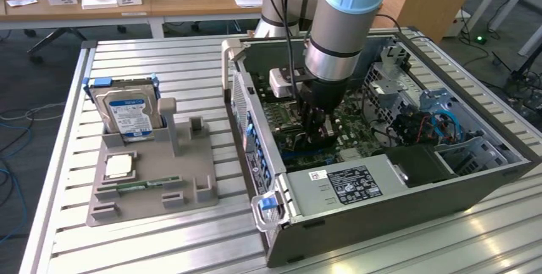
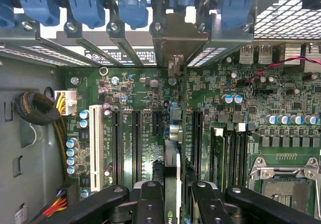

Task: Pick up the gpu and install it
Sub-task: 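Insert the gpu into the slot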

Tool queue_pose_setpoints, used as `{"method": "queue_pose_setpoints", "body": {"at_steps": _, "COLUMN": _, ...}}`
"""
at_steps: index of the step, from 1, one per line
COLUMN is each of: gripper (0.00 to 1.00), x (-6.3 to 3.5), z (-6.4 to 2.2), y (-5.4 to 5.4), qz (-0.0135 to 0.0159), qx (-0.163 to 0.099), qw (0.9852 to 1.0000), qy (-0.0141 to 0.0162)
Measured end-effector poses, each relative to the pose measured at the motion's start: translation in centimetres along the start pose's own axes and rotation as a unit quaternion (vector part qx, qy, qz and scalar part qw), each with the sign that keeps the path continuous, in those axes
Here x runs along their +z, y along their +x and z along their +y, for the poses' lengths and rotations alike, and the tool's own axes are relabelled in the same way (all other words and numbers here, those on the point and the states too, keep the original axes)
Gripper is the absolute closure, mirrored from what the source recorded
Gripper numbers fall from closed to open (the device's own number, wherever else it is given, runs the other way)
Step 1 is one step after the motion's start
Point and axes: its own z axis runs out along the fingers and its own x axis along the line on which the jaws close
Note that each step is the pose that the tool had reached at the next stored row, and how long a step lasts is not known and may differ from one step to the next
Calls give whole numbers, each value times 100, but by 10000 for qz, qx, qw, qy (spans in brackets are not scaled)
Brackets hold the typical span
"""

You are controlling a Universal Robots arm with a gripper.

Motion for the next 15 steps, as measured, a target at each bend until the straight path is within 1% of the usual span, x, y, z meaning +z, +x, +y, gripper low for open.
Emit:
{"method": "queue_pose_setpoints", "body": {"at_steps": 2, "gripper": 74, "x": 3, "z": 2, "y": -1, "qz": -5, "qx": 1, "qw": 10000, "qy": -3}}
{"method": "queue_pose_setpoints", "body": {"at_steps": 3, "gripper": 73, "x": 4, "z": 2, "y": 0, "qz": -4, "qx": 1, "qw": 10000, "qy": 0}}
{"method": "queue_pose_setpoints", "body": {"at_steps": 4, "gripper": 67, "x": 4, "z": 2, "y": -1, "qz": -4, "qx": 2, "qw": 10000, "qy": 2}}
{"method": "queue_pose_setpoints", "body": {"at_steps": 5, "gripper": 67, "x": 1, "z": 1, "y": -1, "qz": -1, "qx": 1, "qw": 10000, "qy": 1}}
{"method": "queue_pose_setpoints", "body": {"at_steps": 6, "gripper": 60, "x": 1, "z": 0, "y": 0, "qz": -1, "qx": 0, "qw": 10000, "qy": 0}}
{"method": "queue_pose_setpoints", "body": {"at_steps": 12, "gripper": 60, "x": -7, "z": 0, "y": 0, "qz": 1, "qx": 0, "qw": 10000, "qy": 0}}
{"method": "queue_pose_setpoints", "body": {"at_steps": 15, "gripper": 60, "x": -41, "z": 0, "y": 0, "qz": 0, "qx": 0, "qw": 10000, "qy": 0}}
